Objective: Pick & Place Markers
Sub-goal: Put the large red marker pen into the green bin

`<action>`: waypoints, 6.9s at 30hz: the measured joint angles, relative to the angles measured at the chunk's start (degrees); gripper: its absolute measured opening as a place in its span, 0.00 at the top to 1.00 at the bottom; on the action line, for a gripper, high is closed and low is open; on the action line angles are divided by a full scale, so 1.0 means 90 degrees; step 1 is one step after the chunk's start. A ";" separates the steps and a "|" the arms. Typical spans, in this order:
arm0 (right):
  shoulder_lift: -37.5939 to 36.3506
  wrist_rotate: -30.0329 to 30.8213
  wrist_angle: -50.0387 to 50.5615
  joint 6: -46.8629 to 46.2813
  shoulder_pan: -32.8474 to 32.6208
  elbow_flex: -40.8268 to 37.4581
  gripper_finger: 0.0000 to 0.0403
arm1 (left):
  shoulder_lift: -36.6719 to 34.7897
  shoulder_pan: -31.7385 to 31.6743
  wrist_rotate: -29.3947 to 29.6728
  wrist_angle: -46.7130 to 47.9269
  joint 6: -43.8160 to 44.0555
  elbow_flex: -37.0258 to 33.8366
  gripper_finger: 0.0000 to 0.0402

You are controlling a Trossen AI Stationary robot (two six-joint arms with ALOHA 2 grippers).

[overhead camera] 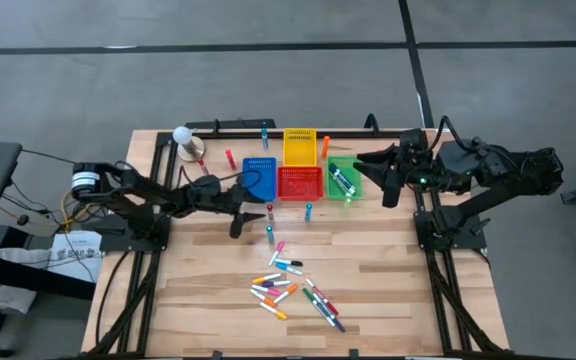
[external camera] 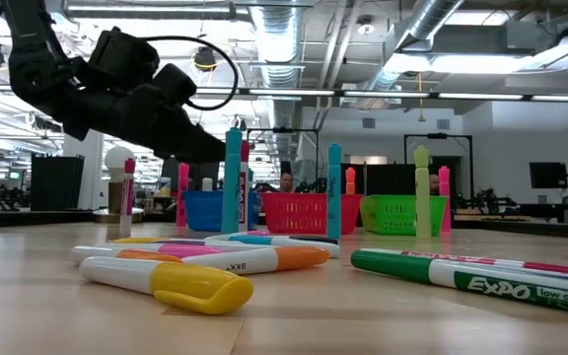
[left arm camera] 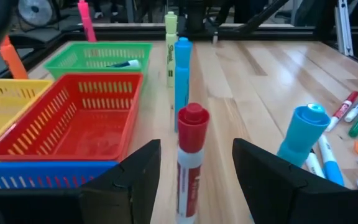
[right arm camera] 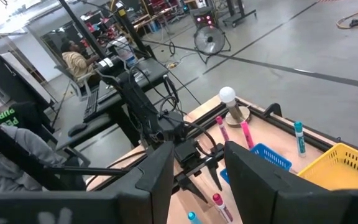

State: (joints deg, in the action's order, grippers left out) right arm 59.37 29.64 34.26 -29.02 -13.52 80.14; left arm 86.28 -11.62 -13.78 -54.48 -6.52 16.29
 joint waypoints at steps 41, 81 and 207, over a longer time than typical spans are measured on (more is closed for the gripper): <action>-0.0002 -0.0298 0.0000 -0.0109 0.0005 0.0000 0.67 | 0.0804 -0.0056 -0.0380 -0.0140 0.0048 0.0733 0.50; -0.0007 -0.0315 0.0432 -0.0109 0.0005 -0.0002 0.67 | 0.0623 -0.0056 -0.0306 -0.0200 0.0089 0.0729 0.82; 0.4466 -0.2055 -0.4473 0.2890 0.1518 0.0002 0.90 | -0.2747 -0.0092 0.0359 -0.0576 0.1637 0.0719 0.77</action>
State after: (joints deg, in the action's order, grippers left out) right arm 99.57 11.14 -6.00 -3.00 0.14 80.16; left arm 61.55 -12.45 -10.55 -59.66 8.21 22.76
